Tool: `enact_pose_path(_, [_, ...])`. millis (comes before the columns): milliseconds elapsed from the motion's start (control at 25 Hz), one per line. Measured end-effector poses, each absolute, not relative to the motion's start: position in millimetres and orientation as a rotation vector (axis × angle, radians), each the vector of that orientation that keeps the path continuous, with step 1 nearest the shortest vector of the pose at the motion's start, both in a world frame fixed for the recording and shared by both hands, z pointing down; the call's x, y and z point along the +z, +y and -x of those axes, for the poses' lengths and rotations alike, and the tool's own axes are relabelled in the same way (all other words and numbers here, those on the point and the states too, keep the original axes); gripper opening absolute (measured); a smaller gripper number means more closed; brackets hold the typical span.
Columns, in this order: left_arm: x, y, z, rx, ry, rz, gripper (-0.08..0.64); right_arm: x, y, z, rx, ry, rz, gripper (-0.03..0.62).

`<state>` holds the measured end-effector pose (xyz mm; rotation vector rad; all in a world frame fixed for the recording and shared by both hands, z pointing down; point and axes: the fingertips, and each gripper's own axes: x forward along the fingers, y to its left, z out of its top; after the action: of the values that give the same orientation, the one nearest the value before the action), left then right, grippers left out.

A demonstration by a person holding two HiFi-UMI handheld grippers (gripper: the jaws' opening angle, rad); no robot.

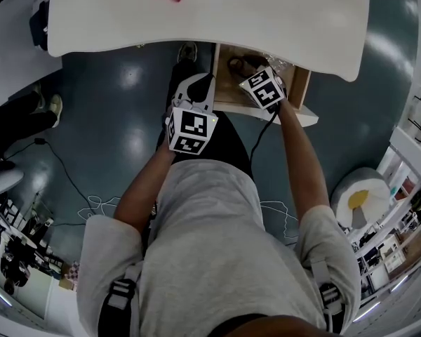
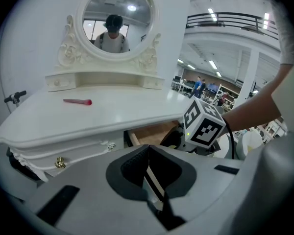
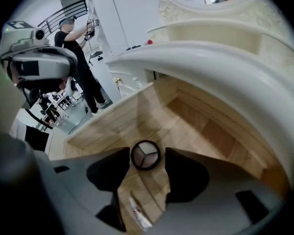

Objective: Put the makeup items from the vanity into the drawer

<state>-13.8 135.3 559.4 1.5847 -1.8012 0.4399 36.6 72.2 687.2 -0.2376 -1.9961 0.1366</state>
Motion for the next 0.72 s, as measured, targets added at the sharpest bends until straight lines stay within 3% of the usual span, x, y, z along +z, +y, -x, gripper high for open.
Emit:
enact_pose_path(280, [535.8,130.1,23.1,0.494,-1.806,-1.638,0.006,648.8,74.4,-43.3,0.141,-2.025,0.203,0.221])
enact_pose_path(320, [532.0,127.6,24.1,0.518,-1.801,-1.66,0.006,640.4,73.9,-43.5,0.153,-2.042,0.187,0.179])
enact_pose_path(400, [523.1,122.3,29.8,0.578,-1.798,-1.715,0.006,618.4,72.4,-37.6,0.159,-2.111,0.139,0.034])
enact_pose_path(720, [490.2,119.3,69.4,0.714,-1.792,-1.839,0.006,524.8,92.5,-12.6,0.337,-2.362,-0.079,0.015])
